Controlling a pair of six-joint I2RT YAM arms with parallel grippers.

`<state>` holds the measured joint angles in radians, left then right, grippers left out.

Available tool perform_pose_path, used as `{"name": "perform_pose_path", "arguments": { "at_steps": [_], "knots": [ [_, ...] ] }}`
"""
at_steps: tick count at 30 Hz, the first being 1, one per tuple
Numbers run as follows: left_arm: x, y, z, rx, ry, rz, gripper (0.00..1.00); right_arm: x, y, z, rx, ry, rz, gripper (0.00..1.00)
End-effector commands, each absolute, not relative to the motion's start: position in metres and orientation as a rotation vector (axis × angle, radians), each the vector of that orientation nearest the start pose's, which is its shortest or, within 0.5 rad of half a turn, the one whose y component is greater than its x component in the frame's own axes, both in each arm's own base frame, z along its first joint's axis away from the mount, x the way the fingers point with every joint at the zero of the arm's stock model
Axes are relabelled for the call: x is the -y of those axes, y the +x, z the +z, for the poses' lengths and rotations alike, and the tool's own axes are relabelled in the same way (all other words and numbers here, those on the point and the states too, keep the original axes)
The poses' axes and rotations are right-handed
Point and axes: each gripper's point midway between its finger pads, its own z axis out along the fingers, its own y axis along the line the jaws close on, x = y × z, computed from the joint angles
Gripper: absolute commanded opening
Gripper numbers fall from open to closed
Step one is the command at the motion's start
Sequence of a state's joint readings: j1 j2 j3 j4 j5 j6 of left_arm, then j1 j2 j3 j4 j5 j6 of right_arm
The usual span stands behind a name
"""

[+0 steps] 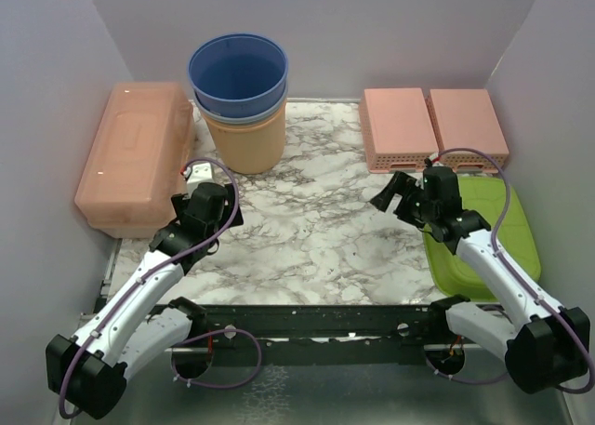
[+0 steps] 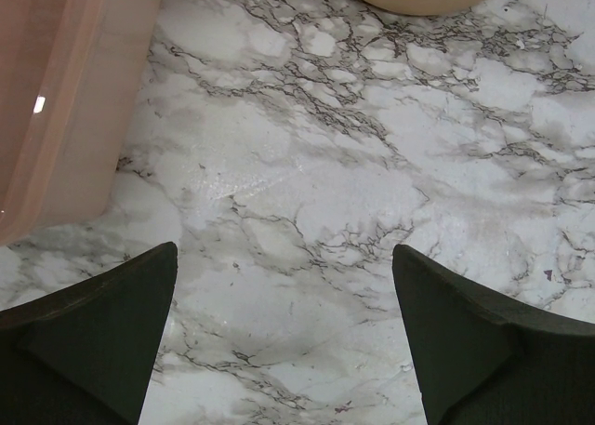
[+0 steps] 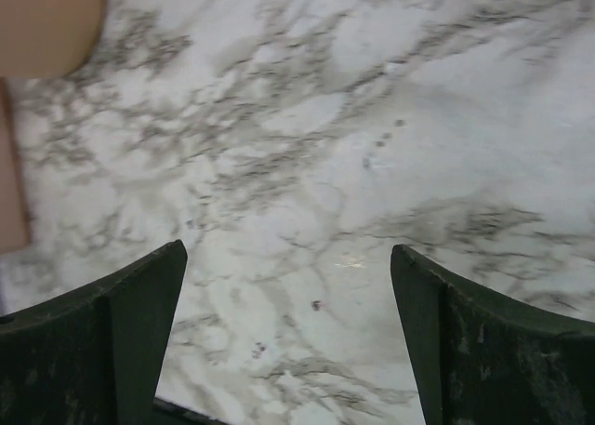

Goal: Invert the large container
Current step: Move the container to the corner of the board.

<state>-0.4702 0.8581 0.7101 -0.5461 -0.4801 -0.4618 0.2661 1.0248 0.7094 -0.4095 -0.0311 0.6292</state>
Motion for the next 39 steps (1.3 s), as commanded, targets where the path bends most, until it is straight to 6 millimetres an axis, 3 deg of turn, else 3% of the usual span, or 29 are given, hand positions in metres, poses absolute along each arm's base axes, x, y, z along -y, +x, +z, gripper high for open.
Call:
{"name": "perform_pose_path", "arguments": {
  "at_steps": [1, 4, 6, 9, 13, 17, 22, 24, 28, 33, 39],
  "knots": [
    [0.063, 0.261, 0.154, -2.167, -0.206, 0.000, 0.99, -0.170, 0.284, 0.179, -2.185, 0.263, 0.976, 0.92],
    [0.068, 0.262, 0.159, -2.147, -0.213, -0.046, 0.99, -0.183, 0.289, 0.187, -2.179, 0.277, 1.075, 0.90],
    [0.084, 0.266, 0.175, -2.117, -0.202, -0.162, 0.95, -0.186, 0.294, 0.190, -2.206, 0.283, 1.087, 0.90],
    [0.098, 0.282, 0.214, -2.029, -0.226, -0.260, 0.93, -0.188, 0.302, 0.198, -2.231, 0.277, 1.073, 0.89],
    [0.092, 0.315, 0.282, -1.892, -0.316, -0.206, 0.98, -0.191, 0.313, 0.212, -2.226, 0.254, 1.070, 0.90],
    [0.100, 0.347, 0.340, -1.800, -0.362, -0.213, 0.99, -0.197, 0.319, 0.225, -2.210, 0.212, 1.102, 0.90],
    [0.096, 0.393, 0.387, -1.772, -0.456, -0.155, 0.99, -0.204, 0.320, 0.234, -2.228, 0.127, 1.132, 0.90],
    [0.091, 0.408, 0.394, -1.761, -0.498, -0.144, 0.99, -0.203, 0.318, 0.234, -2.238, 0.120, 1.122, 0.90],
    [0.068, 0.435, 0.387, -1.759, -0.596, -0.156, 0.99, -0.200, 0.312, 0.235, -2.232, 0.122, 1.110, 0.90],
    [0.056, 0.451, 0.381, -1.785, -0.597, -0.173, 0.99, -0.197, 0.306, 0.232, -2.240, 0.144, 1.105, 0.91],
    [0.038, 0.474, 0.354, -1.867, -0.563, -0.162, 0.92, -0.198, 0.306, 0.232, -2.245, 0.159, 1.115, 0.91]
  ]
}}
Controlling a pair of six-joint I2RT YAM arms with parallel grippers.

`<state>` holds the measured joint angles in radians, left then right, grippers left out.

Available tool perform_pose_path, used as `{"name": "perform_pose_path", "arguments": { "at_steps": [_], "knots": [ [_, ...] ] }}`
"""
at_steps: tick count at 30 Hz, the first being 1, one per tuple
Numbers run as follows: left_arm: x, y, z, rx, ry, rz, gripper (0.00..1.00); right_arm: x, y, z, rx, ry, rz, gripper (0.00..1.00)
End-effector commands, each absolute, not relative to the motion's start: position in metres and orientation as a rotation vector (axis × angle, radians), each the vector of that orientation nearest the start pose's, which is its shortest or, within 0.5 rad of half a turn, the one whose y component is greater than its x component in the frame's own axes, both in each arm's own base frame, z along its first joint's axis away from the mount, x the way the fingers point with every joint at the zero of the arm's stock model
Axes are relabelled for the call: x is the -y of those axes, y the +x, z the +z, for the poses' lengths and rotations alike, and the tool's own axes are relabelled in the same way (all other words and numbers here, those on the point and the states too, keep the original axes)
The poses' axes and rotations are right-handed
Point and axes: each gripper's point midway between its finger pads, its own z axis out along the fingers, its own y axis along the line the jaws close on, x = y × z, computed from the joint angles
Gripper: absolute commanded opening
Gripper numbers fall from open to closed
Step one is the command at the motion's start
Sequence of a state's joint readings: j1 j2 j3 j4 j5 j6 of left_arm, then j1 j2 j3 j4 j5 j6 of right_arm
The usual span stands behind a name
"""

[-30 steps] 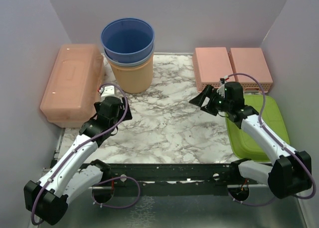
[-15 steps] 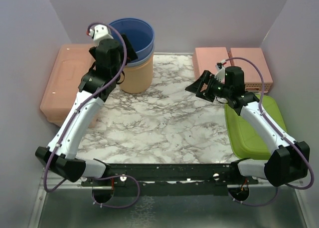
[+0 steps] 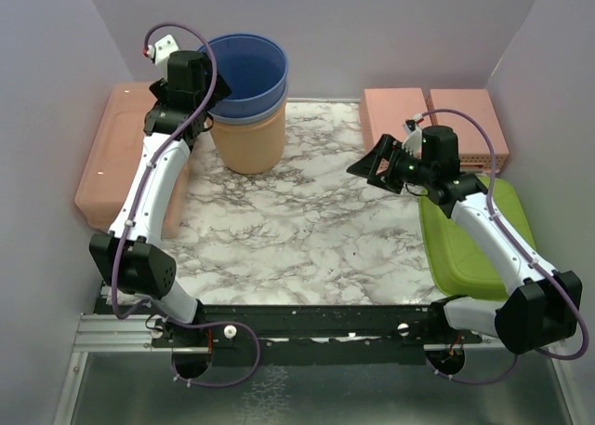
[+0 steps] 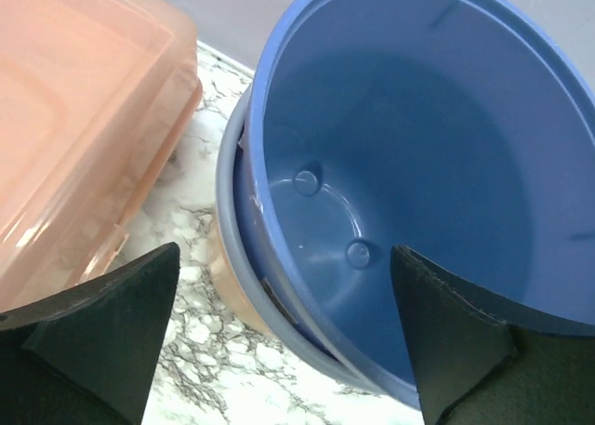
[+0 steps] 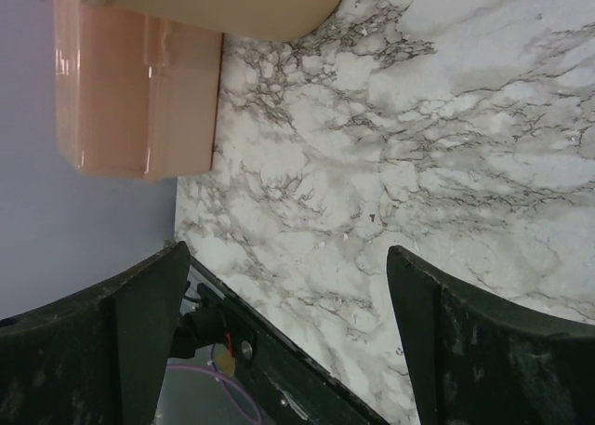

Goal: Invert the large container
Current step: Move the container to the corner of the board, then pick up the container from the container.

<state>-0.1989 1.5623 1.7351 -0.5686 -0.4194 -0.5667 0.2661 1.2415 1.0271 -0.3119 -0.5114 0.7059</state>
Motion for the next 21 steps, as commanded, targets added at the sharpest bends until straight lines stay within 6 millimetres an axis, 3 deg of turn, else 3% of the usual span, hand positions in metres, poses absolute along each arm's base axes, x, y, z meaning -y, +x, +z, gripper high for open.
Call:
{"name": "perform_pose_path", "arguments": {
  "at_steps": [1, 8, 14, 21],
  "knots": [
    [0.037, 0.477, 0.353, -1.872, -0.559, -0.172, 0.89, -0.198, 0.306, 0.233, -2.243, 0.153, 1.116, 0.91],
    [0.031, 0.490, 0.348, -1.919, -0.447, -0.133, 0.71, -0.197, 0.305, 0.232, -2.245, 0.156, 1.101, 0.91],
    [0.034, 0.498, 0.333, -2.042, -0.338, -0.085, 0.41, -0.198, 0.308, 0.227, -2.262, 0.158, 1.105, 0.91],
    [0.023, 0.496, 0.338, -2.044, -0.334, -0.008, 0.27, -0.204, 0.314, 0.230, -2.272, 0.137, 1.134, 0.91]
  ]
}}
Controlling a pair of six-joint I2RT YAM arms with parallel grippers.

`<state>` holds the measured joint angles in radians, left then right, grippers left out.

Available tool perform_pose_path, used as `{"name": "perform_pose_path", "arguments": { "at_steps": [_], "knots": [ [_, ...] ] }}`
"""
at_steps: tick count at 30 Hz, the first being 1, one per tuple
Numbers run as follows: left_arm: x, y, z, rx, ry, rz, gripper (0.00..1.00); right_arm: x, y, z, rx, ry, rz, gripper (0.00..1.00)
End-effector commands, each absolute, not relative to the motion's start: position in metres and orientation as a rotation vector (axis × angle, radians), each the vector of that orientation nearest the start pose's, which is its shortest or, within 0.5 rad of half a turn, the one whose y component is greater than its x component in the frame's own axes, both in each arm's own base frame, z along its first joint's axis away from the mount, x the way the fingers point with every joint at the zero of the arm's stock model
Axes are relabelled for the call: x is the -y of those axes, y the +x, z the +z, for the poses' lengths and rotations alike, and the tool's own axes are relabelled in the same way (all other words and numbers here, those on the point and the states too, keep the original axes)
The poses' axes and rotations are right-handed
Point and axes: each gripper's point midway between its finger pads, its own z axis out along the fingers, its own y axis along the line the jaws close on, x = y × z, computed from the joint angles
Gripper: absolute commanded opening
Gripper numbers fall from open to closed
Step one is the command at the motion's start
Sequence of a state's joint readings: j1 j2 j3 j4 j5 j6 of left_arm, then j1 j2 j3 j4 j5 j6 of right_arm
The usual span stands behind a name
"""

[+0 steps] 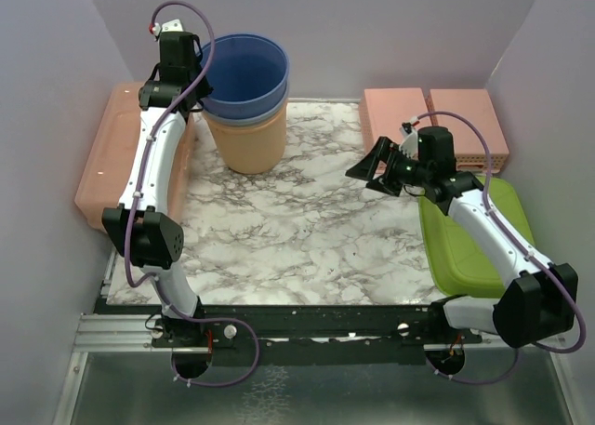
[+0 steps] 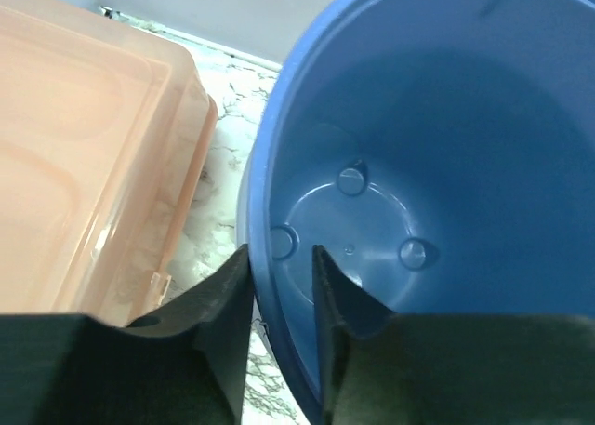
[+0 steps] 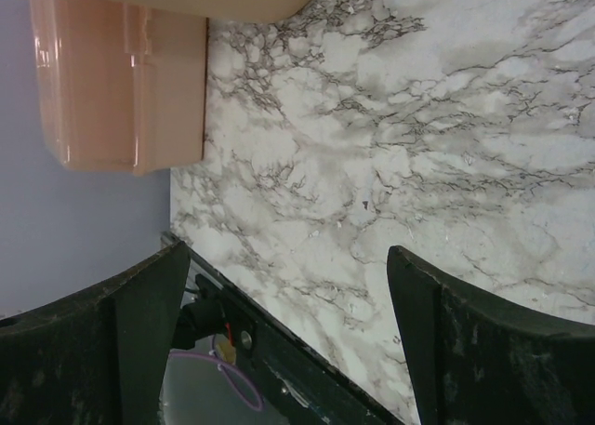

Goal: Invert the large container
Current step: Pick up the container from the container.

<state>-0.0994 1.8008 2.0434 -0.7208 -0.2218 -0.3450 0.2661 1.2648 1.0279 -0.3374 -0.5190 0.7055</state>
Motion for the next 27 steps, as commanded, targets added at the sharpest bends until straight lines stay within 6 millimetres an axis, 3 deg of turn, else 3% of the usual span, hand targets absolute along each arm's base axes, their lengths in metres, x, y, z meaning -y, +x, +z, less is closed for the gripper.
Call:
{"name": "perform_pose_path", "arguments": {
  "at_steps": [1, 7, 10, 13, 19, 22, 27],
  "knots": [
    [0.022, 0.495, 0.341, -2.038, -0.331, -0.007, 0.24, -0.205, 0.316, 0.231, -2.265, 0.131, 1.138, 0.91],
    [0.022, 0.485, 0.362, -2.008, -0.262, -0.017, 0.00, -0.228, 0.327, 0.249, -2.238, 0.054, 1.179, 0.91],
    [0.025, 0.476, 0.364, -2.022, -0.210, -0.033, 0.00, -0.243, 0.335, 0.264, -2.217, 0.017, 1.194, 0.91],
    [0.023, 0.466, 0.364, -2.045, -0.184, -0.025, 0.00, -0.262, 0.343, 0.293, -2.141, -0.039, 1.213, 0.90],
    [0.019, 0.436, 0.375, -2.071, -0.144, -0.061, 0.00, -0.321, 0.352, 0.345, -2.056, -0.198, 1.290, 0.88],
    [0.018, 0.414, 0.376, -2.111, -0.086, -0.055, 0.00, -0.340, 0.364, 0.356, -2.056, -0.193, 1.268, 0.86],
    [0.021, 0.373, 0.375, -2.114, 0.000, -0.069, 0.00, -0.354, 0.382, 0.355, -2.077, -0.121, 1.206, 0.78]
  ]
}}
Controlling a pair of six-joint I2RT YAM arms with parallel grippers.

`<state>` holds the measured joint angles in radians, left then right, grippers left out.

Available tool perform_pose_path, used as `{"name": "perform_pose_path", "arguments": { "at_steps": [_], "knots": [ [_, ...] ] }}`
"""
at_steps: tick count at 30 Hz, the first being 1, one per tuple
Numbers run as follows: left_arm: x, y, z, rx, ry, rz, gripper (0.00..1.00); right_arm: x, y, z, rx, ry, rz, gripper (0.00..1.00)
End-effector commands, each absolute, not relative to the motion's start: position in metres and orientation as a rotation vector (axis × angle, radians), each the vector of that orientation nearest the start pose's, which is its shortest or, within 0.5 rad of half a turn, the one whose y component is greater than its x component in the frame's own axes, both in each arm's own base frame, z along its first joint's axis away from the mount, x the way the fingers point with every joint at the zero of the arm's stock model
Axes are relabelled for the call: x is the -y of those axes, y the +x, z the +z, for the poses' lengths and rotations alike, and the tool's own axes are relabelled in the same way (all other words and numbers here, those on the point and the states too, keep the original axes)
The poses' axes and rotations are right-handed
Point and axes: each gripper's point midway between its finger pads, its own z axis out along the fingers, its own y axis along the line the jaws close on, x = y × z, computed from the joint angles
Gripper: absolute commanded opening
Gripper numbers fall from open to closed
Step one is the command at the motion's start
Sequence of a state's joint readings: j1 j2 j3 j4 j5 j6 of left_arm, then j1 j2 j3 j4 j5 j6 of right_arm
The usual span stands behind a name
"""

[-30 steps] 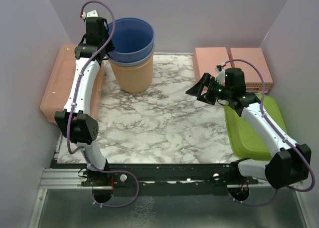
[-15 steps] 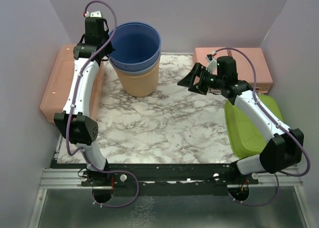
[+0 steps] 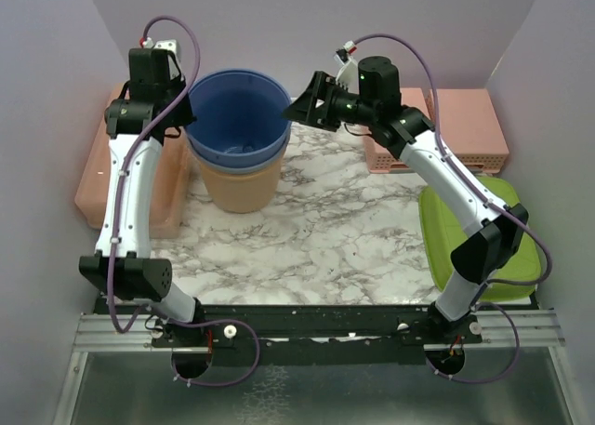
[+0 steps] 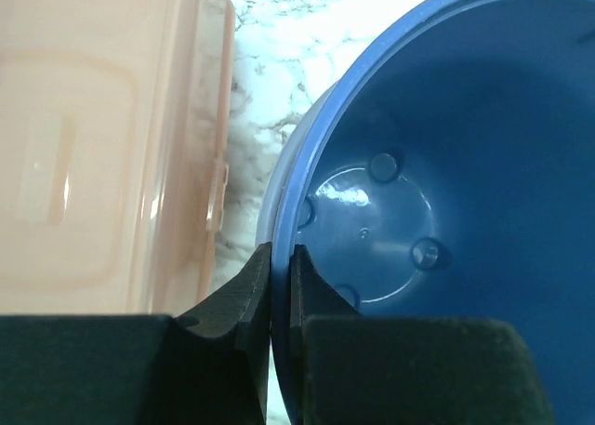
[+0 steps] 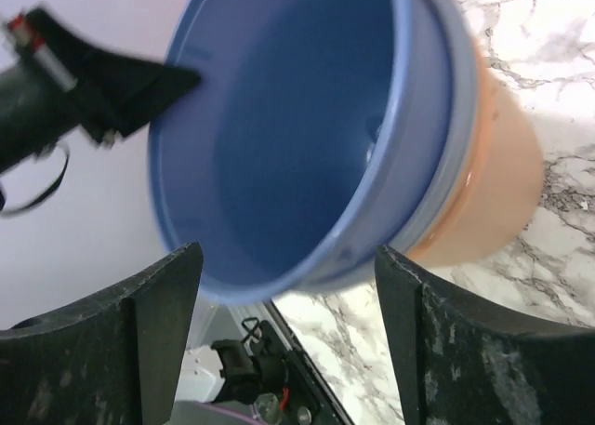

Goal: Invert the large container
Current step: Pick up the container from the container.

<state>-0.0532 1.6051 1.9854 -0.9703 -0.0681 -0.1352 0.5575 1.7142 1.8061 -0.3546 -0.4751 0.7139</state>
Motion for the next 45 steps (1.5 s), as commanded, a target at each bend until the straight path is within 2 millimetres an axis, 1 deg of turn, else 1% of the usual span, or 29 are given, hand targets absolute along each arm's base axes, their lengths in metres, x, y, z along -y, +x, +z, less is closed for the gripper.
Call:
{"name": "perform_pose_path", "arguments": {
  "at_steps": [1, 3, 4, 6, 7, 9, 10, 12, 14, 15, 17, 18, 20, 24, 28, 30, 31, 32, 34, 35, 39, 40, 41, 43, 44, 45],
  "knots": [
    [0.024, 0.366, 0.374, -2.113, 0.020, -0.087, 0.00, -0.358, 0.382, 0.352, -2.091, -0.125, 1.215, 0.76],
    [0.025, 0.357, 0.366, -2.121, 0.015, -0.098, 0.00, -0.369, 0.380, 0.350, -2.098, -0.154, 1.245, 0.68],
    [0.024, 0.354, 0.361, -2.127, 0.008, -0.094, 0.00, -0.375, 0.378, 0.348, -2.107, -0.164, 1.257, 0.65],
    [0.020, 0.350, 0.349, -2.151, -0.006, -0.072, 0.00, -0.388, 0.371, 0.346, -2.120, -0.189, 1.271, 0.61],
    [0.014, 0.348, 0.343, -2.165, -0.030, -0.035, 0.00, -0.394, 0.367, 0.344, -2.124, -0.204, 1.275, 0.60],
    [0.008, 0.346, 0.337, -2.173, -0.060, 0.000, 0.00, -0.403, 0.360, 0.342, -2.135, -0.226, 1.281, 0.59],
    [0.006, 0.345, 0.335, -2.172, -0.075, 0.009, 0.00, -0.406, 0.357, 0.341, -2.139, -0.232, 1.284, 0.57],
    [0.003, 0.345, 0.333, -2.164, -0.098, 0.027, 0.00, -0.407, 0.353, 0.341, -2.142, -0.230, 1.273, 0.53],
    [0.001, 0.346, 0.332, -2.156, -0.115, 0.036, 0.00, -0.404, 0.351, 0.344, -2.132, -0.230, 1.257, 0.53],
    [-0.001, 0.347, 0.332, -2.151, -0.135, 0.045, 0.00, -0.402, 0.350, 0.347, -2.123, -0.234, 1.248, 0.56],
    [-0.005, 0.347, 0.331, -2.151, -0.163, 0.062, 0.00, -0.396, 0.349, 0.351, -2.120, -0.228, 1.219, 0.64],
    [-0.005, 0.347, 0.330, -2.152, -0.170, 0.063, 0.00, -0.393, 0.348, 0.353, -2.116, -0.228, 1.207, 0.66],
    [-0.005, 0.348, 0.330, -2.144, -0.179, 0.055, 0.00, -0.391, 0.345, 0.356, -2.105, -0.245, 1.206, 0.66],
    [-0.002, 0.346, 0.334, -2.102, -0.191, 0.029, 0.00, -0.396, 0.337, 0.354, -2.120, -0.285, 1.260, 0.51],
    [0.000, 0.343, 0.336, -2.089, -0.194, 0.009, 0.00, -0.402, 0.333, 0.353, -2.127, -0.278, 1.324, 0.43],
    [0.001, 0.342, 0.335, -2.092, -0.194, 0.005, 0.00, -0.402, 0.331, 0.359, -2.101, -0.268, 1.348, 0.41],
    [0.002, 0.342, 0.335, -2.091, -0.192, -0.001, 0.00, -0.402, 0.331, 0.359, -2.095, -0.265, 1.357, 0.39],
    [0.003, 0.343, 0.336, -2.089, -0.191, -0.009, 0.00, -0.402, 0.330, 0.361, -2.087, -0.263, 1.364, 0.37],
    [0.005, 0.344, 0.339, -2.083, -0.197, -0.027, 0.00, -0.402, 0.328, 0.367, -2.076, -0.265, 1.381, 0.30],
    [0.005, 0.344, 0.341, -2.078, -0.200, -0.030, 0.00, -0.403, 0.327, 0.370, -2.067, -0.270, 1.395, 0.29],
    [0.004, 0.344, 0.349, -2.055, -0.208, -0.027, 0.00, -0.404, 0.324, 0.379, -2.052, -0.264, 1.427, 0.28],
    [0.003, 0.343, 0.351, -2.049, -0.211, -0.024, 0.00, -0.403, 0.323, 0.380, -2.051, -0.256, 1.431, 0.31],
    [0.002, 0.342, 0.352, -2.045, -0.213, -0.020, 0.00, -0.403, 0.323, 0.381, -2.050, -0.250, 1.433, 0.36],
    [0.002, 0.341, 0.354, -2.036, -0.216, -0.017, 0.00, -0.403, 0.324, 0.381, -2.042, -0.247, 1.434, 0.41],
    [0.001, 0.341, 0.355, -2.033, -0.216, -0.014, 0.00, -0.403, 0.325, 0.379, -2.046, -0.242, 1.435, 0.42],
    [0.001, 0.341, 0.356, -2.031, -0.217, -0.013, 0.00, -0.404, 0.325, 0.377, -2.056, -0.237, 1.434, 0.40]
  ]
}}
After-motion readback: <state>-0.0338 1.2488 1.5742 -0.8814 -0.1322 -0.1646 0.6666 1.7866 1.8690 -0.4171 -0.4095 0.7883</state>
